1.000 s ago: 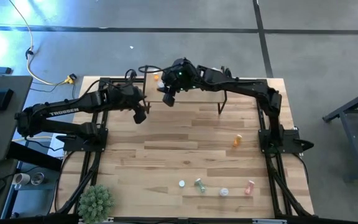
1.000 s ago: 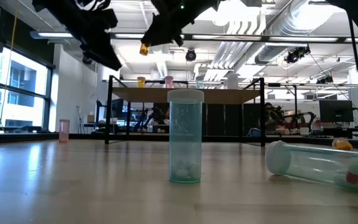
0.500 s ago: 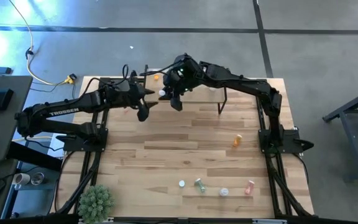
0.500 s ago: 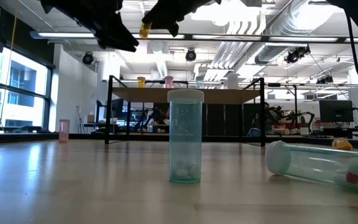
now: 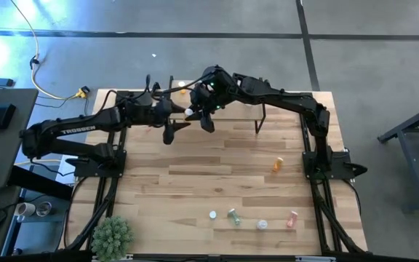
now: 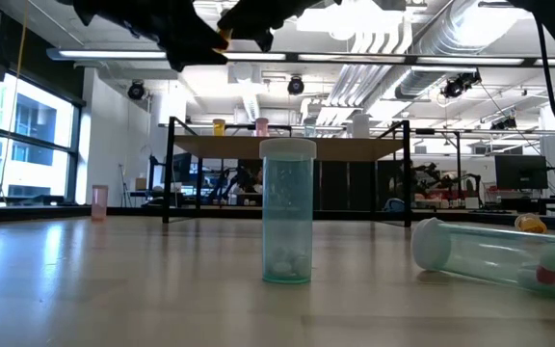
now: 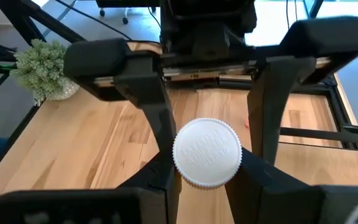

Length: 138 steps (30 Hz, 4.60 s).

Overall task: Pick and place medicine bottles onto shelf by color
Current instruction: Put the bottom orange pill bottle on the shelf aligned with the orange pill bottle

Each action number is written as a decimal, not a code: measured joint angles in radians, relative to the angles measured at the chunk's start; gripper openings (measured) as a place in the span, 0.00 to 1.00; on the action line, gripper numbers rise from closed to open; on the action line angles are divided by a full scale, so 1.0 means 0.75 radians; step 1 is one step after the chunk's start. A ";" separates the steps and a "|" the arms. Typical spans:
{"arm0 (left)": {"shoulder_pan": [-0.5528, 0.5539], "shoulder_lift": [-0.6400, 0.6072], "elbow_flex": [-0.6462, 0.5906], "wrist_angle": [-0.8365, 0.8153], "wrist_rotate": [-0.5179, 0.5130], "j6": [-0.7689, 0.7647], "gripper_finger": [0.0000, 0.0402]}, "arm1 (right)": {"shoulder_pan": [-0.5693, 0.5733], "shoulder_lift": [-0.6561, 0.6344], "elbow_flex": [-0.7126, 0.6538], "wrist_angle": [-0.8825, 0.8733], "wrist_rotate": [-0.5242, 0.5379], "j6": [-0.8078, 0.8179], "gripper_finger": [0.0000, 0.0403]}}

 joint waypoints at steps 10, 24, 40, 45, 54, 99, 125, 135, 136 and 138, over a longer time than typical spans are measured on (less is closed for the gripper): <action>-0.001 0.027 0.000 0.038 0.006 -0.035 0.57 | 0.000 0.000 0.000 0.011 0.003 -0.001 0.22; -0.002 0.027 0.000 0.037 0.010 -0.035 0.33 | 0.000 0.000 -0.001 -0.002 0.056 0.029 0.22; -0.002 0.027 0.000 0.036 0.008 -0.035 0.25 | -0.001 0.000 -0.001 -0.013 0.060 -0.007 0.22; -0.001 0.027 0.000 0.035 0.003 -0.031 0.24 | 0.001 0.000 -0.001 -0.012 0.105 -0.010 0.22; -0.001 0.027 0.000 0.037 -0.036 -0.036 0.24 | 0.000 0.000 -0.003 -0.035 0.131 -0.010 0.41; 0.097 -0.042 -0.255 0.265 -0.737 -0.054 0.24 | -0.202 -0.134 0.000 0.119 0.348 -0.022 0.46; 0.096 -0.072 -0.545 0.917 -0.488 -0.111 0.24 | -0.133 -0.024 -0.002 0.407 0.093 -0.172 0.46; 0.096 -0.062 -0.545 0.993 -0.481 -0.105 0.24 | -0.077 0.060 -0.002 0.519 0.115 -0.138 0.46; 0.096 -0.062 -0.545 0.993 -0.481 -0.105 0.24 | -0.076 0.065 -0.002 0.526 0.116 -0.133 0.46; 0.096 -0.062 -0.545 1.002 -0.482 -0.097 0.24 | -0.076 0.074 -0.002 0.558 0.128 -0.108 0.46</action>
